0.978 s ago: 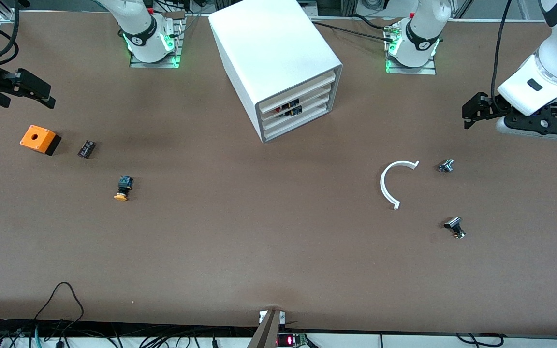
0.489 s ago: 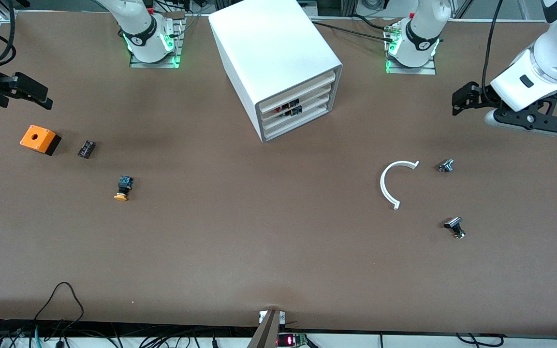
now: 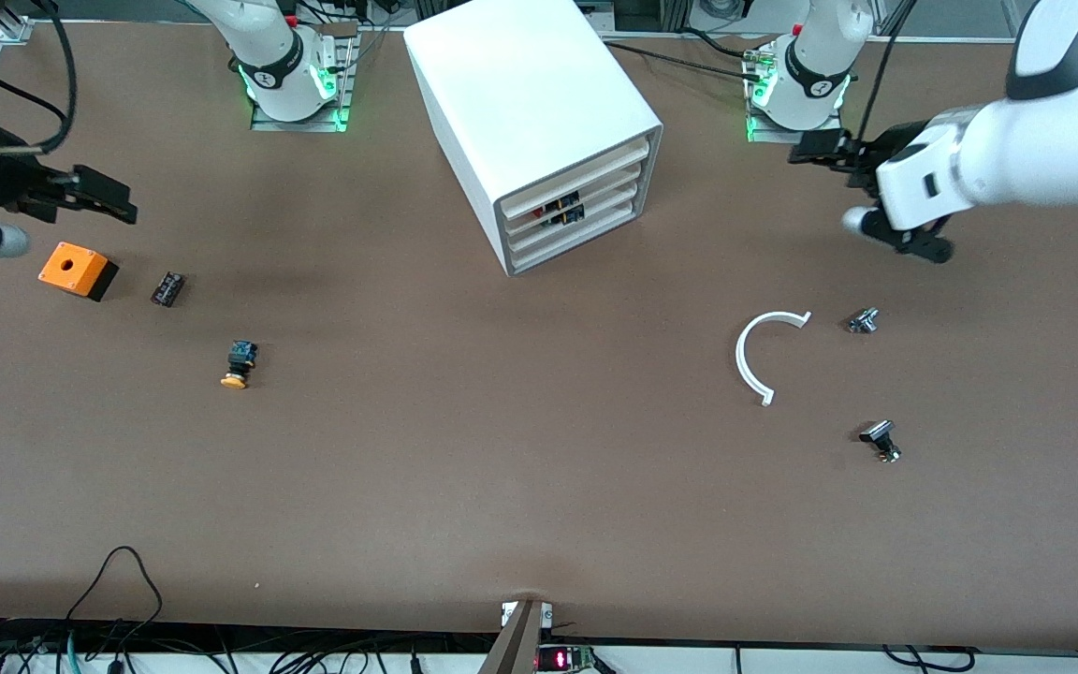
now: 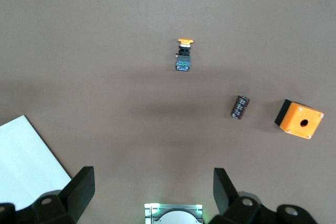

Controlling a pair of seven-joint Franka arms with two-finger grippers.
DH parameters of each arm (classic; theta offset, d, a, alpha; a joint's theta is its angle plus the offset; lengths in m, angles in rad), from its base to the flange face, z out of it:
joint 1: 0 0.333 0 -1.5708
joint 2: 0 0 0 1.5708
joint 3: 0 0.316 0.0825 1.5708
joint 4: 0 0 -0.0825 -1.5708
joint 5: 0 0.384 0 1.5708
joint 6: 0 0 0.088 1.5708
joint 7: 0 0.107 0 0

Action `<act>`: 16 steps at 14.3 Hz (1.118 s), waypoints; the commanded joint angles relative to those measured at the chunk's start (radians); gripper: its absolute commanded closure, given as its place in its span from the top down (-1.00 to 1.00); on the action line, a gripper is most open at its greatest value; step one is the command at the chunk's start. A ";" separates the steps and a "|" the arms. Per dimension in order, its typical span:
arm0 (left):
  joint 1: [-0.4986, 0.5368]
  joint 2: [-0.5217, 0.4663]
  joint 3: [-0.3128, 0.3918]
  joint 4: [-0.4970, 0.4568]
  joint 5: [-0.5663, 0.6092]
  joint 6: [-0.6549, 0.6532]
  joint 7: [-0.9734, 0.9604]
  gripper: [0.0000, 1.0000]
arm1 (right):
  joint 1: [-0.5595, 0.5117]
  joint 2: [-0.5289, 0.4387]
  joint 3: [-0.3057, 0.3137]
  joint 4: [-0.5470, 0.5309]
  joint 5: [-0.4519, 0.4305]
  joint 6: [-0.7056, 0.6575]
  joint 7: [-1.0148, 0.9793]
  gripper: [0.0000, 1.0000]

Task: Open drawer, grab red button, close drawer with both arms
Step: 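Grasp the drawer handle with the left gripper while the right gripper approaches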

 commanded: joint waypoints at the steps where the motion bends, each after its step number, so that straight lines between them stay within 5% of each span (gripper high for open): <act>1: -0.005 0.108 -0.054 0.014 -0.086 0.019 0.125 0.99 | 0.006 0.067 -0.002 0.000 0.015 0.040 0.009 0.99; 4: -0.005 0.117 -0.084 -0.186 -0.167 0.235 0.412 0.99 | 0.027 0.122 -0.002 0.002 0.014 0.078 0.093 0.99; 10: -0.003 0.005 -0.164 -0.586 -0.472 0.634 0.651 0.99 | 0.099 0.259 0.000 0.011 0.014 0.160 0.352 0.99; 13: -0.003 0.011 -0.254 -0.670 -0.583 0.786 0.776 0.98 | 0.124 0.267 -0.002 0.006 0.015 0.166 0.405 0.99; 16: -0.003 0.037 -0.273 -0.680 -0.620 0.807 0.818 0.98 | 0.155 0.285 -0.002 0.009 0.015 0.205 0.452 0.99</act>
